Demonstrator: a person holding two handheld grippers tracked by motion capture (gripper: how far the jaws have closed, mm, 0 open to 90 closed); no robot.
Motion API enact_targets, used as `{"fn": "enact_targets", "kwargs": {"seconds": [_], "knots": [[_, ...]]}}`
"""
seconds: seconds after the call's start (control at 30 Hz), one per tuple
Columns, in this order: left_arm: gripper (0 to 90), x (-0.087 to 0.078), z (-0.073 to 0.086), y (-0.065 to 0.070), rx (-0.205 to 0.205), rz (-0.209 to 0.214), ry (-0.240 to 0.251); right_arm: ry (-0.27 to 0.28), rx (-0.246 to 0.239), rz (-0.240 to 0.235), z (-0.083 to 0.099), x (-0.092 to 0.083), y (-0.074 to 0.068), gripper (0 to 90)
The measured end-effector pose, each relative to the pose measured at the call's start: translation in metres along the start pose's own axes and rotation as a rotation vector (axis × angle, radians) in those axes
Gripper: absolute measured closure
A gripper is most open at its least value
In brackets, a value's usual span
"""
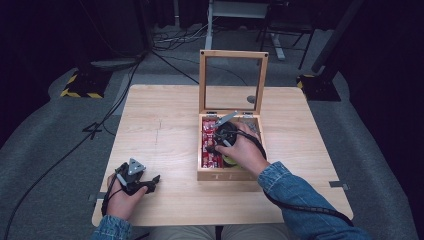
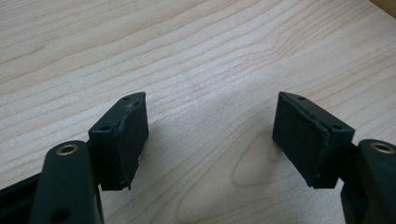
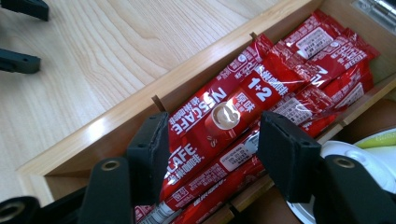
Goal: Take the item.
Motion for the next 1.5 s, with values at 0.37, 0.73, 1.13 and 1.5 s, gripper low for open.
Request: {"fn": "enact_targets", "kwargs": {"seconds": [0.37,0.73,1.13,1.5], "knots": [[27.0,0.0,-0.001,0.0,0.003,-0.003,0.0,-0.029,0.032,0.027,-0.001,0.012,-0.005,37.8],[27.0,0.0,-0.001,0.0,0.002,-0.003,0.001,-0.017,0.023,-0.033,0.0,0.01,-0.015,56.3],[27.0,0.0,-0.001,0.0,0.001,-0.002,0.002,0.019,0.107,-0.097,-0.005,0.001,-0.016,83.3],[26.9,0.0,-0.001,0.0,0.001,-0.003,0.0,0.101,0.128,-0.12,-0.011,-0.023,-0.013,83.3]]}}
Point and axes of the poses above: each handheld gripper's, and its own axes: x roughly forward along the jaws, z roughly out of its underside, y roughly to its right, the point moved 6 cm from there along x, roughly forward along the jaws, and after that the axes turned 12 degrees about -y, right-handed, at the moved point
